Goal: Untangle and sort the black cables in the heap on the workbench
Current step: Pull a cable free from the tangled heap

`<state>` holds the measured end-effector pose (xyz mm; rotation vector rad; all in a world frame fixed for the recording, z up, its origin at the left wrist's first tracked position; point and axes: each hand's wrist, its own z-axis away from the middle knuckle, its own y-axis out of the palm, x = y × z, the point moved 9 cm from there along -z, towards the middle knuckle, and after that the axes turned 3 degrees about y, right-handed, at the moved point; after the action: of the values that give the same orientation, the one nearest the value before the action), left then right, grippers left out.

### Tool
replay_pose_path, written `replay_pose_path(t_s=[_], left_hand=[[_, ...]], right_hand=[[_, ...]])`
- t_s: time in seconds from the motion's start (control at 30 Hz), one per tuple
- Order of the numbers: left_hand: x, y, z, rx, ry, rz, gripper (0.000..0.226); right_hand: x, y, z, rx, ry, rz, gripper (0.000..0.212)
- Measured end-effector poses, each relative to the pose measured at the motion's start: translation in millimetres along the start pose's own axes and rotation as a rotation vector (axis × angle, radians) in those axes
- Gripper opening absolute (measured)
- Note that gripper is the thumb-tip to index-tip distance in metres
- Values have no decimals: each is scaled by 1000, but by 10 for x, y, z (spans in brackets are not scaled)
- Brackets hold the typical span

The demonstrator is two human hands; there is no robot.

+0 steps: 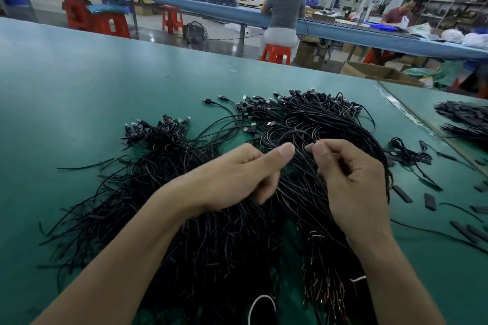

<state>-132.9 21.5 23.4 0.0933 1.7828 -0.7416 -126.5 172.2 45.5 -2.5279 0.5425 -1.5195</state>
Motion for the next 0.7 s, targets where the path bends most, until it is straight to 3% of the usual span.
replay_pose_path(t_s=[0.1, 0.17, 0.23, 0.33, 0.4, 0.47, 0.53, 0.6, 0.7], left_hand=[[-138, 274, 87, 292, 23, 330, 63], [-201, 337, 108, 353, 46, 518, 51], [-211, 283, 49, 268, 78, 744, 40], [-56, 49, -68, -20, 117, 987, 37], [129, -129, -94, -255, 90, 910, 37], [254, -314, -49, -478, 62, 603, 37], [221, -434, 11, -596, 63, 230, 36], [150, -437, 26, -579, 58, -4, 35], [68, -248, -19, -369, 20, -105, 37]], right_hand=[[-70, 226, 26, 170, 62, -58, 17], [-41, 401, 94, 295, 34, -45, 21], [-6, 576, 187, 426, 20, -26, 23], [-12, 726, 286, 549, 53, 78, 24], [-38, 756, 322, 605, 76, 188, 20], [-26, 717, 335, 629, 98, 237, 17], [58, 629, 311, 600, 78, 237, 18], [174, 522, 255, 520, 32, 189, 19], [283, 332, 145, 339, -42, 156, 17]])
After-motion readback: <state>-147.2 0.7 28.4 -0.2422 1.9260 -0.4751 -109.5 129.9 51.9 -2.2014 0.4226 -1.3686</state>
